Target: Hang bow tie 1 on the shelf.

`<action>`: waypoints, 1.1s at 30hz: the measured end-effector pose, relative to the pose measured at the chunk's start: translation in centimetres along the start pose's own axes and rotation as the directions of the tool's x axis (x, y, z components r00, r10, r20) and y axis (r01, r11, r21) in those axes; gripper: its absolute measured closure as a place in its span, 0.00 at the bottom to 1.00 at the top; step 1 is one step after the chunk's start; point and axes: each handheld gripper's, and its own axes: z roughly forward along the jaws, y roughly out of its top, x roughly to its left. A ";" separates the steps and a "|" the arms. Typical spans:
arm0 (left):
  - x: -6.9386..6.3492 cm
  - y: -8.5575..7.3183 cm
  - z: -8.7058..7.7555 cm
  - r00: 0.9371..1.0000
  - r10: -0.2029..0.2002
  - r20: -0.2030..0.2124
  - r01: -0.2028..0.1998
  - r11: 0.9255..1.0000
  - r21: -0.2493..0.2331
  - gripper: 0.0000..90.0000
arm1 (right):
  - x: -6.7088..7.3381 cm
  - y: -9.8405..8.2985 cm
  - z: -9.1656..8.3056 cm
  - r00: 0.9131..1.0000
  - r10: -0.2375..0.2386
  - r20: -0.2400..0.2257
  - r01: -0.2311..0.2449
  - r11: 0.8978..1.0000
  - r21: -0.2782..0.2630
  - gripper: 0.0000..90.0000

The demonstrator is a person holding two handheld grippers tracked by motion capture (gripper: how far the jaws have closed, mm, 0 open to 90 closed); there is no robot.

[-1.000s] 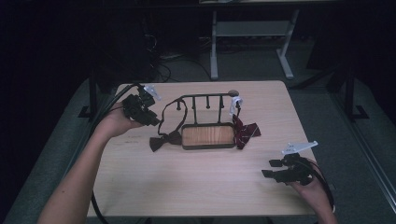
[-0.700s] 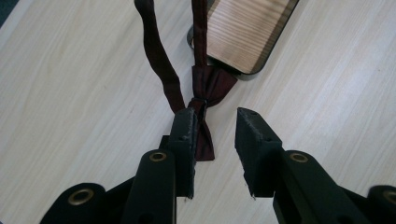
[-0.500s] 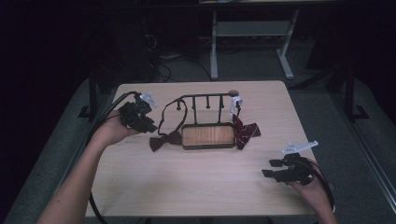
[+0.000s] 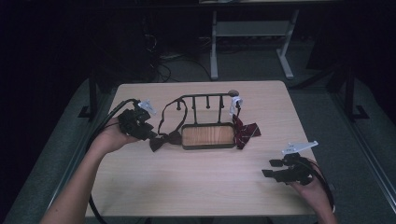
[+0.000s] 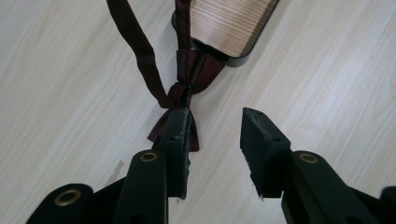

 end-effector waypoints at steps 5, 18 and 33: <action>-0.2 -0.5 0.4 1.000 -0.014 0.002 0.014 1.000 -0.009 0.68 | -0.1 0.0 0.0 1.000 -0.005 0.006 0.005 1.000 0.006 0.46; -1.0 -2.0 1.8 1.000 -0.028 0.014 0.028 1.000 -0.014 0.64 | -0.2 -0.1 0.0 1.000 -0.007 0.008 0.007 1.000 0.005 0.46; -2.3 -4.4 3.6 0.998 -0.058 0.018 0.059 0.997 -0.053 0.53 | -0.1 -0.2 -0.1 1.000 -0.010 0.011 0.010 1.000 0.000 0.46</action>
